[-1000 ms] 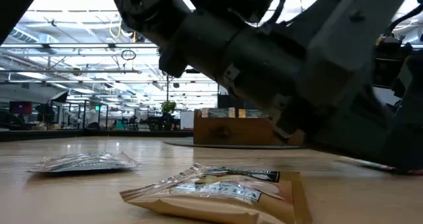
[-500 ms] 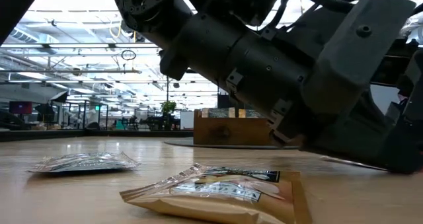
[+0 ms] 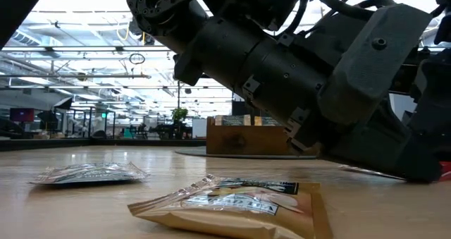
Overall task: Pick & Place Tea
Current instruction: Put the red tea bag into the right section of the wooden organiser
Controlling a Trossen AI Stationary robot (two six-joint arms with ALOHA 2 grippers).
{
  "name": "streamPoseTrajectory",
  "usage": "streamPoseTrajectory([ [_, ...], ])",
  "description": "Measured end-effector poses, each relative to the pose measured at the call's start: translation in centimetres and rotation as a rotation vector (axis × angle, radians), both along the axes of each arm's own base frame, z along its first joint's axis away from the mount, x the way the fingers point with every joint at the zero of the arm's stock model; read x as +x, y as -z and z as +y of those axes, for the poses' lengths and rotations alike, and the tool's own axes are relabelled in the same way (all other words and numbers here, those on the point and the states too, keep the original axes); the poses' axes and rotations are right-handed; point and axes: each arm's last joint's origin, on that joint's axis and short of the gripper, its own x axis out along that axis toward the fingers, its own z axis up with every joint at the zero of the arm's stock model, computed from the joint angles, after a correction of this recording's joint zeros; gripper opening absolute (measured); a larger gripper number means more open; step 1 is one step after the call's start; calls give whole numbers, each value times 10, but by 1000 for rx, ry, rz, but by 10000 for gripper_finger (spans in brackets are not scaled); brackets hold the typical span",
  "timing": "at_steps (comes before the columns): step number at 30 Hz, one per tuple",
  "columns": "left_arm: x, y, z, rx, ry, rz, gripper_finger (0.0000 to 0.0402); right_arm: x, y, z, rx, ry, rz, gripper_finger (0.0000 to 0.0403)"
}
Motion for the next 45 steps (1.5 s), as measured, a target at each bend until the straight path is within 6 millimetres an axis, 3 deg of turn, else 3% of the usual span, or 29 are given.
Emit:
streamPoseTrajectory([
  [6, 0, 1, 0, -1, 0, -2, 30, 4, 0, 1, 28, -27, 73, 144],
  [11, 0, 1, 0, -7, -4, -6, 30, 22, -8, 6, 30, -58, 293, 143],
  [16, 0, 1, 0, -16, 7, -5, 30, 38, -23, 8, -57, -105, 389, 143],
  [22, 0, 1, -1, -19, 13, -5, 30, 40, -24, 6, -67, -93, 369, 143],
  [27, 0, 0, -1, -19, 15, -10, 30, 42, -19, 6, -25, -91, 235, 143],
  [34, 2, 0, 1, -23, 11, -22, 30, 42, -9, 6, -37, -116, 227, 140],
  [39, 2, 0, 2, -25, 11, -20, 30, 43, -9, 6, -66, -151, 194, 99],
  [45, 1, 0, 1, -16, 13, -25, 30, 46, -13, 7, -109, -172, 136, 10],
])
